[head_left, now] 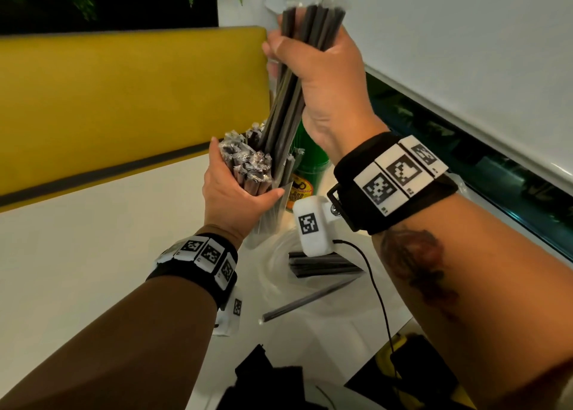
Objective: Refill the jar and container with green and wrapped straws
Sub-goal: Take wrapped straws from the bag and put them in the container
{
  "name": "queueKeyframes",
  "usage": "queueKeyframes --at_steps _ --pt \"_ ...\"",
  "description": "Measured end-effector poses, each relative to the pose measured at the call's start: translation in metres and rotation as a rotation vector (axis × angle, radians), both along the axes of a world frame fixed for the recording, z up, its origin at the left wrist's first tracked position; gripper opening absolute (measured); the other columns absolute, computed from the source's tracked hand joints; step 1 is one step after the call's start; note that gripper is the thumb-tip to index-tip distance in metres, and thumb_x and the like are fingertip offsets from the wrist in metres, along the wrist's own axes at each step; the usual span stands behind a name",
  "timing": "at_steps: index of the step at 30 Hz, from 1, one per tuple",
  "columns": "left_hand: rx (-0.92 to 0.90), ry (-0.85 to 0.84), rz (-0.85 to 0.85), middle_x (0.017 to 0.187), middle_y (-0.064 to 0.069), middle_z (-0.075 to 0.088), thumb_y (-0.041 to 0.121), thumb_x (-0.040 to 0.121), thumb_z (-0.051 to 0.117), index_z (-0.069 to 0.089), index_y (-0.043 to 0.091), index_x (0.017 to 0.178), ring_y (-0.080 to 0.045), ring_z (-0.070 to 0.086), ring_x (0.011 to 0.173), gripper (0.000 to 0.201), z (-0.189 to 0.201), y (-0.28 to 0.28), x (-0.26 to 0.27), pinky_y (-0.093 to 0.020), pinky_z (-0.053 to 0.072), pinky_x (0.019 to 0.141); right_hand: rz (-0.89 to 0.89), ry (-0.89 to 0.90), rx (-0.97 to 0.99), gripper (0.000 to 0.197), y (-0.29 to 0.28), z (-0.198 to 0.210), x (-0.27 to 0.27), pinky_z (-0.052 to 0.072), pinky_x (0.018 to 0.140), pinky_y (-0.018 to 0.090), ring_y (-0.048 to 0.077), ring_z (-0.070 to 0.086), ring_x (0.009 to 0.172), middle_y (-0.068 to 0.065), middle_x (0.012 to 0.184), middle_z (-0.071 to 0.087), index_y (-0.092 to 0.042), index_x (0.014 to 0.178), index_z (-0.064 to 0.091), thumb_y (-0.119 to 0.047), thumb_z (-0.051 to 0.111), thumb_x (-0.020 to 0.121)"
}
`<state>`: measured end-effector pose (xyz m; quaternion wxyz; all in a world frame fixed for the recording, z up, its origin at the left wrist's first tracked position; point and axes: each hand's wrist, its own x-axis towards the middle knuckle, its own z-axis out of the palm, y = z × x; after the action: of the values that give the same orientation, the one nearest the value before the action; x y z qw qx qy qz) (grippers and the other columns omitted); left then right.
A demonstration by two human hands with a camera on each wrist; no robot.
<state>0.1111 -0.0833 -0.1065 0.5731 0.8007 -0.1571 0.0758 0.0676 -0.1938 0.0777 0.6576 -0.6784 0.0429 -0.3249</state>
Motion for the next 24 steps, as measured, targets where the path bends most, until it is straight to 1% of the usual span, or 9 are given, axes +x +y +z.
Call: queueKeyframes --at_steps 2,5,9,12,14,16,19,22,24 --pt "-0.004 0.000 0.003 0.145 -0.003 0.045 0.055 0.047 0.089 0.011 0.019 0.154 -0.019 0.041 0.138 0.137 -0.001 0.000 0.001 -0.045 0.037 0.115 0.027 -0.026 -0.008 0.015 0.002 0.004 -0.001 0.055 0.086 0.056 0.047 0.064 0.099 0.027 0.094 0.065 -0.012 0.092 0.063 -0.007 0.073 0.082" --pt "-0.010 -0.011 0.002 0.146 -0.004 0.045 0.055 0.048 0.089 0.011 0.019 0.154 -0.020 0.041 0.138 0.136 -0.003 -0.001 0.002 -0.047 0.037 0.115 0.012 0.028 -0.086 0.017 0.004 -0.006 0.006 0.054 0.083 0.059 0.046 0.064 0.094 0.032 0.099 0.065 -0.011 0.094 0.062 -0.013 0.072 0.081" --pt "-0.003 -0.018 0.004 0.145 -0.004 0.046 0.056 0.047 0.088 0.014 0.018 0.153 -0.020 0.043 0.137 0.135 -0.002 -0.001 0.002 -0.046 0.038 0.114 -0.038 0.284 -0.214 0.030 -0.002 -0.046 0.011 0.055 0.085 0.037 0.022 0.067 0.094 0.006 0.101 0.067 -0.020 0.107 0.055 -0.024 0.074 0.083" --pt "0.016 -0.031 0.001 0.145 -0.004 0.047 0.057 0.048 0.087 0.014 0.017 0.153 -0.020 0.043 0.136 0.135 -0.002 0.000 0.002 -0.046 0.039 0.113 -0.068 0.428 -0.423 0.071 -0.006 -0.066 0.004 0.053 0.084 0.026 0.010 0.064 0.099 -0.003 0.115 0.064 -0.024 0.136 0.039 -0.036 0.079 0.079" --pt "0.020 -0.044 -0.001 0.144 -0.004 0.047 0.057 0.048 0.087 0.015 0.017 0.153 -0.021 0.044 0.135 0.134 -0.003 0.000 0.002 -0.045 0.041 0.111 -0.078 0.394 -0.575 0.105 -0.006 -0.067 -0.002 0.050 0.087 0.019 0.006 0.062 0.101 -0.007 0.127 0.059 -0.030 0.152 0.016 -0.041 0.084 0.072" --pt "0.022 -0.037 -0.002 0.144 -0.004 0.047 0.058 0.048 0.088 0.016 0.018 0.153 -0.021 0.045 0.135 0.134 -0.004 0.000 0.003 -0.045 0.042 0.110 -0.144 0.221 -0.724 0.119 -0.006 -0.062 -0.007 0.040 0.092 0.012 0.006 0.055 0.113 -0.001 0.140 0.048 -0.020 0.156 0.004 -0.038 0.085 0.070" --pt "0.016 -0.038 0.002 0.143 -0.003 0.048 0.058 0.047 0.088 0.015 0.019 0.153 -0.021 0.046 0.134 0.134 -0.006 0.000 0.004 -0.046 0.042 0.110 -0.216 -0.005 -1.042 0.087 -0.007 -0.053 -0.007 0.026 0.102 0.002 0.015 0.034 0.137 0.015 0.159 0.024 -0.007 0.154 0.015 -0.033 0.067 0.089" --pt "0.059 -0.080 0.020 0.146 -0.007 0.046 0.055 0.051 0.087 0.015 0.012 0.154 -0.024 0.044 0.135 0.133 -0.004 0.000 -0.001 -0.046 0.039 0.112 0.064 0.437 -1.302 0.060 -0.014 -0.066 -0.005 0.025 0.120 0.037 0.018 0.017 0.149 -0.001 0.164 0.010 -0.022 0.156 0.017 -0.045 0.034 0.103" --pt "0.062 -0.096 0.017 0.149 -0.010 0.043 0.052 0.053 0.087 0.012 0.008 0.155 -0.025 0.041 0.137 0.134 -0.002 0.000 -0.004 -0.044 0.038 0.114 0.215 0.663 -1.277 0.061 -0.020 -0.076 -0.007 0.016 0.122 0.048 0.016 0.007 0.151 -0.007 0.165 0.003 -0.026 0.156 0.013 -0.052 0.023 0.103"
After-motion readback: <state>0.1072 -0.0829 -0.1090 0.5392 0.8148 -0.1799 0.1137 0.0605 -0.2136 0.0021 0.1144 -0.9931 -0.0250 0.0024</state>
